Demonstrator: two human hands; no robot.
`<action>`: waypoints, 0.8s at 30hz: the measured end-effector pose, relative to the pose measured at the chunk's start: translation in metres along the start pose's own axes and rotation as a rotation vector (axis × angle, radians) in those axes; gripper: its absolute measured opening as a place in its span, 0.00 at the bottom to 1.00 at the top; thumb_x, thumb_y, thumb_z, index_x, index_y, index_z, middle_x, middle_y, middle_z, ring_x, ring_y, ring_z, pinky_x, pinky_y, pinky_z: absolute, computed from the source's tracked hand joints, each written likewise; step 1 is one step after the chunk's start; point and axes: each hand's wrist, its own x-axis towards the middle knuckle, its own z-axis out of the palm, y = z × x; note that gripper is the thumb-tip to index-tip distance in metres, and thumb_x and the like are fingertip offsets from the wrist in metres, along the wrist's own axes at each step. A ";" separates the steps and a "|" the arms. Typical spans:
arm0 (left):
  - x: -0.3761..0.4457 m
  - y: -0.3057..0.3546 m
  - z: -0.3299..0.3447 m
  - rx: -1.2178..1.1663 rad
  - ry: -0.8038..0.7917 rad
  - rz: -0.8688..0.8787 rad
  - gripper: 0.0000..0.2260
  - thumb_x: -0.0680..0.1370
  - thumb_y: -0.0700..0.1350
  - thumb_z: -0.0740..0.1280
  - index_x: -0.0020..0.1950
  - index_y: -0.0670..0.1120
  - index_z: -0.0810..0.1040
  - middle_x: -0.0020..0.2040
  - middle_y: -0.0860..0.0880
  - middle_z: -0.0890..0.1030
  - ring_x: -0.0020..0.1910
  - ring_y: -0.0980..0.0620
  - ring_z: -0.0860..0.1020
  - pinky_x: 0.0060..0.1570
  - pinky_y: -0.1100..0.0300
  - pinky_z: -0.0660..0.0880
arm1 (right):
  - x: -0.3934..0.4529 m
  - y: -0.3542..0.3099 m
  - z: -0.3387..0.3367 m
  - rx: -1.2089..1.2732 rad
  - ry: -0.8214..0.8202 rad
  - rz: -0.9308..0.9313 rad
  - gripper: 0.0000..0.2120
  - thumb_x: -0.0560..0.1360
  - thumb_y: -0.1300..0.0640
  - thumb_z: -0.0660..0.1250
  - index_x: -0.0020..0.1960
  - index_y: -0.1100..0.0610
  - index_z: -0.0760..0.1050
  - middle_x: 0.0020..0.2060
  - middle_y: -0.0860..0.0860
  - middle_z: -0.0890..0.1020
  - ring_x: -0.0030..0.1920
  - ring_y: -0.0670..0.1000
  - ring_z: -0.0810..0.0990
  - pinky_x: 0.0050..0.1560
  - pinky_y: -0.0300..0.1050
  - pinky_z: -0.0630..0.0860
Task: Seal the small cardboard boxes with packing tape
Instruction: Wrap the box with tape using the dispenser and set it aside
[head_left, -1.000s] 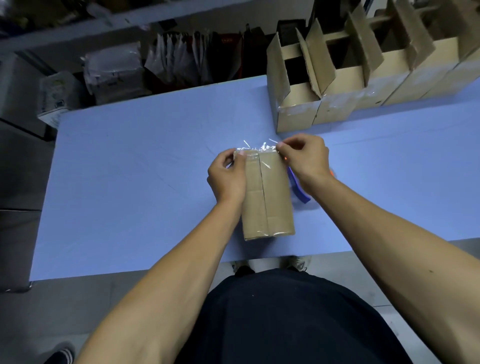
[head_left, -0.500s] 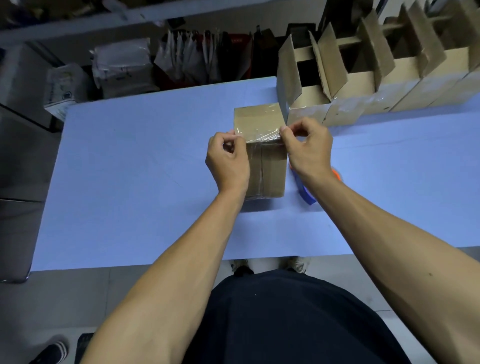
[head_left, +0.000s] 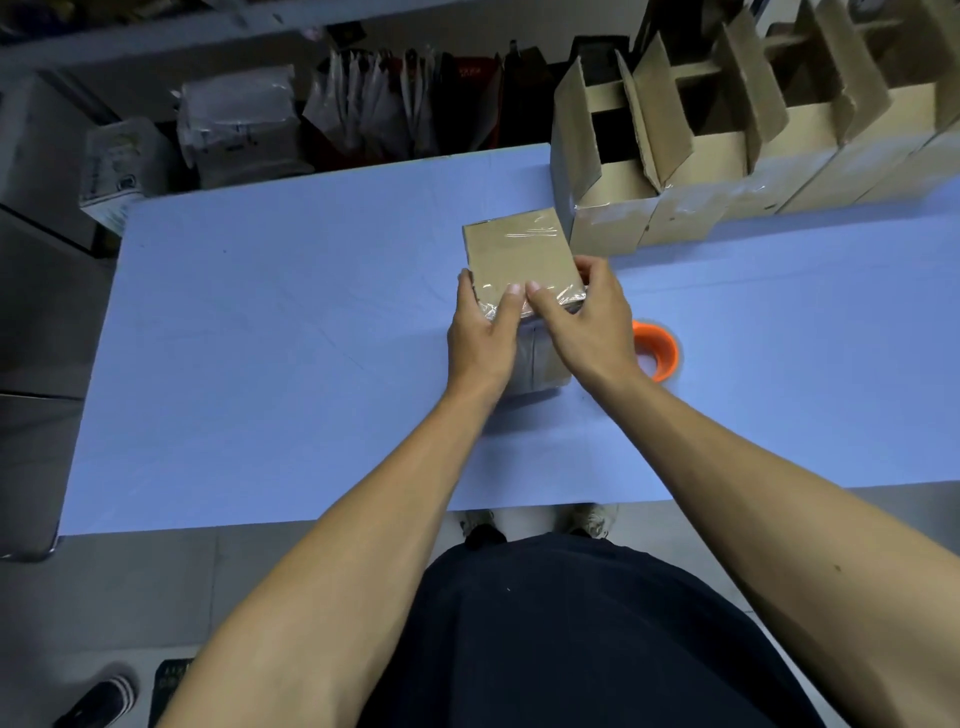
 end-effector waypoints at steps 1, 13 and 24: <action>0.001 -0.002 0.001 0.036 0.005 0.006 0.20 0.81 0.51 0.64 0.72 0.49 0.70 0.58 0.54 0.82 0.55 0.56 0.80 0.56 0.62 0.75 | -0.001 0.001 -0.003 0.003 0.005 -0.008 0.20 0.75 0.48 0.71 0.62 0.57 0.74 0.56 0.49 0.81 0.57 0.50 0.78 0.56 0.44 0.74; -0.003 -0.021 0.004 -0.143 0.025 -0.086 0.25 0.82 0.49 0.60 0.79 0.48 0.63 0.70 0.54 0.73 0.65 0.57 0.74 0.60 0.68 0.68 | -0.001 0.026 -0.021 0.314 -0.107 0.124 0.17 0.79 0.58 0.64 0.66 0.53 0.79 0.56 0.42 0.84 0.61 0.41 0.80 0.67 0.47 0.74; 0.018 0.051 -0.035 -0.100 -0.197 -0.178 0.18 0.81 0.61 0.61 0.56 0.51 0.83 0.51 0.55 0.86 0.50 0.57 0.83 0.43 0.67 0.77 | 0.014 -0.003 -0.033 0.131 -0.218 -0.045 0.21 0.72 0.42 0.73 0.64 0.35 0.75 0.56 0.45 0.79 0.55 0.44 0.80 0.58 0.47 0.79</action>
